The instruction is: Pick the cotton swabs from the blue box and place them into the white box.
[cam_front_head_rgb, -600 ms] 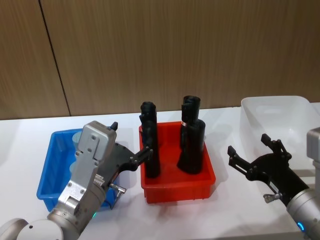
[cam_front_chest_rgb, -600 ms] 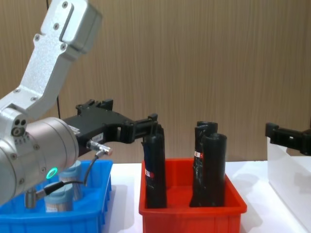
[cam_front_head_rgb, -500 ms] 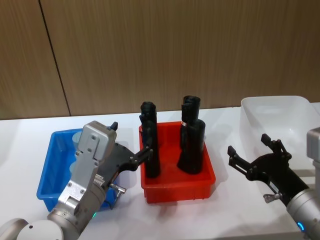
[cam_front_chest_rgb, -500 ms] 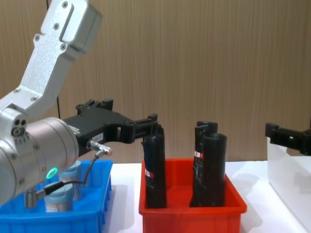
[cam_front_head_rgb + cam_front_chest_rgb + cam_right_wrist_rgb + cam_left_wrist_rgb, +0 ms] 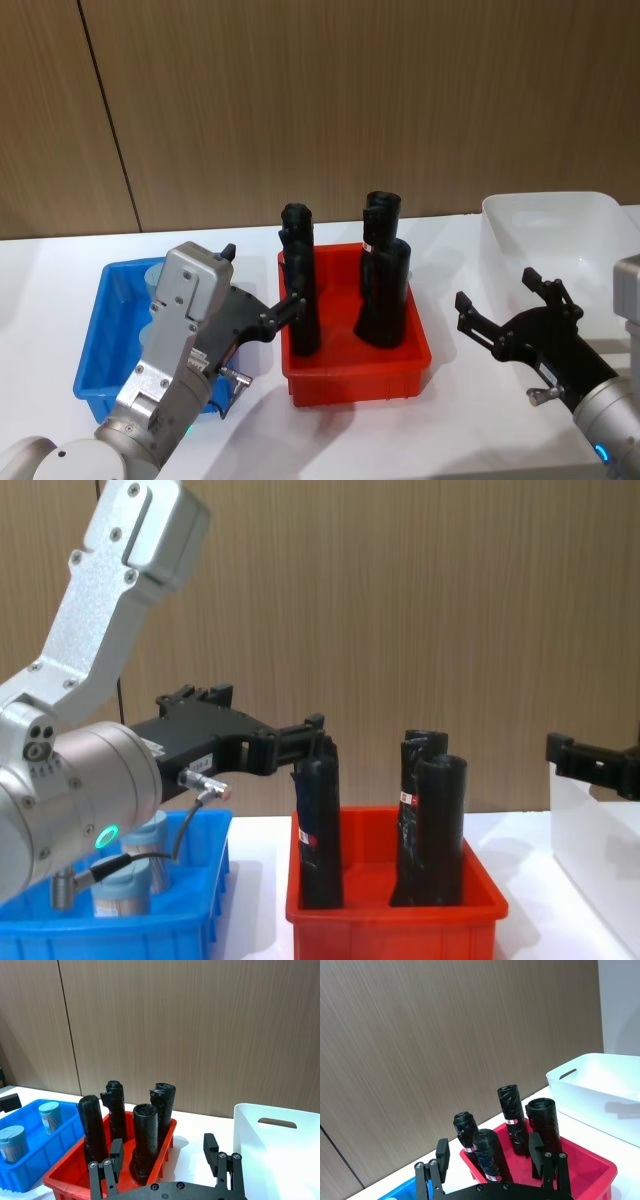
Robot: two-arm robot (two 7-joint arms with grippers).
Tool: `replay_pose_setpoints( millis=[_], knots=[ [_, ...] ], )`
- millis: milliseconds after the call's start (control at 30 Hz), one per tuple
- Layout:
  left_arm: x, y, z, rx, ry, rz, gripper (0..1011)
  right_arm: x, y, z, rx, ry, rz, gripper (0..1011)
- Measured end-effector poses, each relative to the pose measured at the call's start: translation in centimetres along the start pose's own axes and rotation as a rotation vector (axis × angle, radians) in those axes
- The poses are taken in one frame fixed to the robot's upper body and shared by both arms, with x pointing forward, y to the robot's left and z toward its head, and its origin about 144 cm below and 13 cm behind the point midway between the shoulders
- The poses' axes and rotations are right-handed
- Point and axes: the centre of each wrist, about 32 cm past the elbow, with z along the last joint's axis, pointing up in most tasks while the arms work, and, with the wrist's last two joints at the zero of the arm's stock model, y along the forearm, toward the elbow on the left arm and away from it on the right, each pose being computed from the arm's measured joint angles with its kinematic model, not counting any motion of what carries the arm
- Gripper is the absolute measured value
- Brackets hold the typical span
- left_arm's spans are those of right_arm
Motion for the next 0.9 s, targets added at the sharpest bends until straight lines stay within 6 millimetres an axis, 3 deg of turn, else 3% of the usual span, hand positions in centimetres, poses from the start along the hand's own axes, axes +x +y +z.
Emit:
replay_pose_setpoints(
  millis=[900],
  knots=[
    [0.2, 0.13, 0.04, 0.023, 0.003, 0.031, 1000, 0.0, 0.0, 0.0, 0.0, 0.0, 0.0, 1002]
  ],
)
